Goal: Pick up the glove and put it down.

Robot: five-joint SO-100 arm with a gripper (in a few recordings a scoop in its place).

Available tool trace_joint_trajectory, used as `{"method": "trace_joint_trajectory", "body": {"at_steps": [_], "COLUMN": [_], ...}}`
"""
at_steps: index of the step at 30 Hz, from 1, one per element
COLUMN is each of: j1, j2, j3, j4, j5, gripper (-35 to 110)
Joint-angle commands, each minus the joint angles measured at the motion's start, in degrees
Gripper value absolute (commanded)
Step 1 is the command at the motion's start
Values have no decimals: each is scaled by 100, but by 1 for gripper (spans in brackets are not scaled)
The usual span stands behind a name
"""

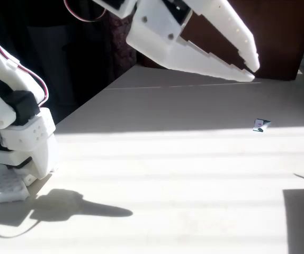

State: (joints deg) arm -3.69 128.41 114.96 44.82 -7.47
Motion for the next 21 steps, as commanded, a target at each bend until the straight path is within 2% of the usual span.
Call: {"method": "trace_joint_trajectory", "body": {"at_steps": [1, 21], "j1": [62, 53], "j2": [729, 4975], "j3": [624, 4474], "j4": [-105, -35], "j5": [-26, -26], "gripper": [0, 0]}}
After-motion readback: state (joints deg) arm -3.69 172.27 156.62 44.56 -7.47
